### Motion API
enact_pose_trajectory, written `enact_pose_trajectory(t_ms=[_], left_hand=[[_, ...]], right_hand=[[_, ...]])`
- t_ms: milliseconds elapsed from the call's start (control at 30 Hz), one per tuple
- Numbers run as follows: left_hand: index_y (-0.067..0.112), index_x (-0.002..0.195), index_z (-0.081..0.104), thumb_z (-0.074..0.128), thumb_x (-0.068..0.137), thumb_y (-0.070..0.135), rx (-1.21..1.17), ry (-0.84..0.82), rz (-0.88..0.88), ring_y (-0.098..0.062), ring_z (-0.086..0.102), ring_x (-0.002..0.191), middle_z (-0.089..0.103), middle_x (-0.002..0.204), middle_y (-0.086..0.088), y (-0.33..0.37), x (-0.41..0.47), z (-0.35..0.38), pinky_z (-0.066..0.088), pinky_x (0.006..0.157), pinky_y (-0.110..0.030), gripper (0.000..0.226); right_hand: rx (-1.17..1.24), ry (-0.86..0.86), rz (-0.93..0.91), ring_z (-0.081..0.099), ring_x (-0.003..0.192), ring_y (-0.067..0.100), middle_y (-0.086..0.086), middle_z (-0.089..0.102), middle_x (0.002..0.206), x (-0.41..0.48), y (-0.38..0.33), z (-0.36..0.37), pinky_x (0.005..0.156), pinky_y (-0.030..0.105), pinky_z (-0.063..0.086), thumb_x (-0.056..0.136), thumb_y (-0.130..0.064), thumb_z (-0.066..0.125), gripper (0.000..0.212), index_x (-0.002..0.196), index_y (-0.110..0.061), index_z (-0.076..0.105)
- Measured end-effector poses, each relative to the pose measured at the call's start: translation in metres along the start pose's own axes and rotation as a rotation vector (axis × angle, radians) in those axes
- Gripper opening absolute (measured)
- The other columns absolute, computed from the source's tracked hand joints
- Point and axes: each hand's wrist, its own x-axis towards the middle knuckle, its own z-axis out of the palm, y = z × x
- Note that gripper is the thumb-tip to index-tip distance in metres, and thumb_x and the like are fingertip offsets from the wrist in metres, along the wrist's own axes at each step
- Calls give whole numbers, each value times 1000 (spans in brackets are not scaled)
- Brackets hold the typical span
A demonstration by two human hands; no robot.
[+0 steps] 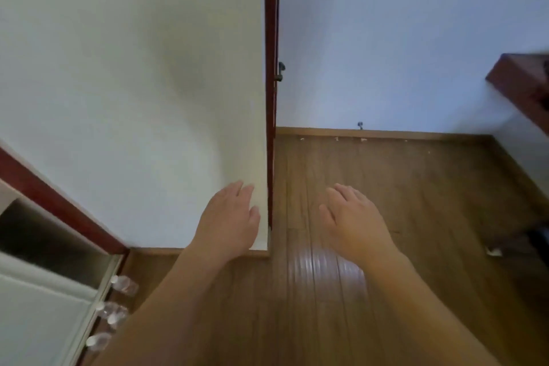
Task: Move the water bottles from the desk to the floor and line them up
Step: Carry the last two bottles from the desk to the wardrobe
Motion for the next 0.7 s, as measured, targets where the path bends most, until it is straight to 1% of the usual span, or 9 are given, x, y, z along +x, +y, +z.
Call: enact_pose_trajectory(t_ms=[100, 167, 200, 233, 267, 333, 500, 633, 700], left_hand=[[16, 145, 39, 37, 99, 34, 25, -27, 128, -20, 33, 138, 40, 150, -5, 56, 19, 15, 23, 113, -33, 49], [16, 148, 35, 36, 100, 35, 42, -63, 195, -20, 28, 141, 35, 154, -5, 89, 33, 25, 22, 117, -37, 52], [17, 149, 34, 36, 100, 36, 49, -73, 228, -20, 27, 142, 33, 155, -4, 104, 40, 31, 22, 117, -39, 52], [18, 149, 34, 36, 100, 36, 53, -76, 262, -20, 26, 143, 34, 155, -4, 119, 47, 36, 23, 117, -40, 52], [19, 149, 34, 37, 100, 36, 57, -80, 294, -20, 27, 142, 34, 155, -4, 133, 55, 42, 23, 117, -41, 52], [18, 148, 34, 38, 100, 36, 68, -88, 355, -21, 28, 142, 35, 154, -5, 160, 70, 53, 24, 116, -42, 52], [20, 147, 34, 35, 99, 39, 75, -116, 491, -21, 28, 142, 36, 153, -6, 219, 119, 86, 20, 115, -40, 52], [24, 149, 30, 33, 101, 41, 58, -150, 581, -19, 23, 144, 32, 155, -3, 266, 169, 114, 10, 113, -35, 51], [25, 149, 30, 32, 101, 42, 47, -173, 631, -18, 21, 145, 30, 156, -2, 291, 195, 126, 7, 111, -33, 50]], right_hand=[[-5, 52, 99, 40, 129, 21, 5, 51, 136, -18, 51, -18, 110, 40, 30, 100, -34, 32, 32, 114, -16, 54], [-13, 75, 164, 43, 125, 21, 4, 54, 130, -29, 82, -28, 107, 40, 33, 99, -33, 34, 24, 104, -19, 53], [-22, 89, 191, 43, 124, 21, 4, 54, 129, -33, 96, -32, 106, 40, 34, 98, -33, 35, 22, 102, -19, 52], [-30, 101, 221, 41, 127, 21, 4, 53, 132, -37, 110, -35, 107, 41, 33, 98, -33, 35, 25, 107, -19, 53], [-38, 115, 253, 39, 130, 21, 4, 51, 136, -40, 124, -38, 110, 41, 31, 98, -33, 36, 30, 117, -19, 54], [-56, 143, 315, 37, 133, 21, 4, 48, 141, -45, 151, -43, 110, 39, 27, 98, -34, 38, 38, 129, -17, 52], [-97, 137, 476, 34, 136, 19, 2, 44, 145, -43, 215, -53, 111, 39, 25, 100, -38, 36, 44, 137, -18, 47], [-113, 157, 583, 33, 137, 17, 0, 42, 148, -26, 268, -63, 111, 35, 22, 100, -40, 34, 47, 142, -19, 43], [-115, 169, 649, 32, 138, 15, -2, 41, 149, -14, 294, -69, 112, 35, 21, 100, -42, 34, 48, 143, -21, 41]])
